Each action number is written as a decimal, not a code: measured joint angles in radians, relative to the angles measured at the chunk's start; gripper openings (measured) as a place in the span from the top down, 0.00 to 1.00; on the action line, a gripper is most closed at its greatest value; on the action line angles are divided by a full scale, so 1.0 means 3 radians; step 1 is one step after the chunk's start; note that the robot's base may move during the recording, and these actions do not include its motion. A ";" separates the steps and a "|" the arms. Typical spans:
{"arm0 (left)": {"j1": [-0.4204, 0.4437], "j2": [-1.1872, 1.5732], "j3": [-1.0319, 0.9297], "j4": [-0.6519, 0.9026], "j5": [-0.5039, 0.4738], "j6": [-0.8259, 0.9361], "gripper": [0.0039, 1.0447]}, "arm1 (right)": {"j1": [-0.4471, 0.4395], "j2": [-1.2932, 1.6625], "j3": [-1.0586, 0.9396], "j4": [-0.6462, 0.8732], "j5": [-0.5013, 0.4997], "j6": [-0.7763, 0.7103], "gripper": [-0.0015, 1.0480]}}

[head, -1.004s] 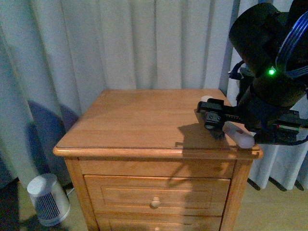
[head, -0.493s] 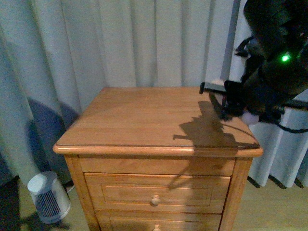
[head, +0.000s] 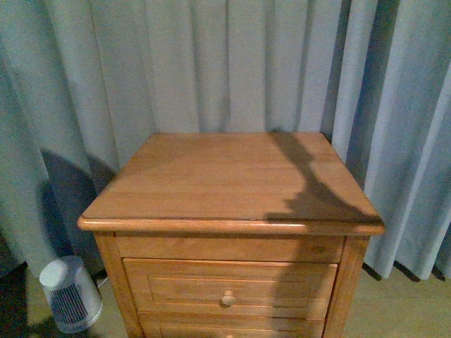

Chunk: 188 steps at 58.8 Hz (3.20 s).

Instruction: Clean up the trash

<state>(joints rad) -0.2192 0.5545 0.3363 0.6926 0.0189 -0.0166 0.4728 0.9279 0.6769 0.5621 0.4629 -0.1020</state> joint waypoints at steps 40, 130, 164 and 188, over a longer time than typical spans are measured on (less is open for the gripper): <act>-0.0001 0.0006 -0.0001 -0.0001 0.0032 0.0000 0.73 | 0.0004 -0.0538 -0.0331 -0.0123 0.0267 -0.0184 0.79; 0.0005 -0.0009 -0.0020 -0.0004 -0.0005 -0.0004 0.73 | 0.0009 -0.0528 -0.0342 -0.0134 0.0237 -0.0186 0.80; -0.0047 0.0034 0.0332 -0.1058 -0.0528 -0.0137 0.73 | 0.0015 -0.0524 -0.0342 -0.0134 0.0230 -0.0186 0.80; 0.1047 0.1630 0.1228 -0.1926 0.0706 0.1134 0.73 | 0.0018 -0.0524 -0.0342 -0.0134 0.0239 -0.0186 0.80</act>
<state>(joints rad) 0.0948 1.0435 0.7048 0.1146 0.2306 0.3237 0.4782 0.7708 0.5743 0.5220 0.5346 -0.1577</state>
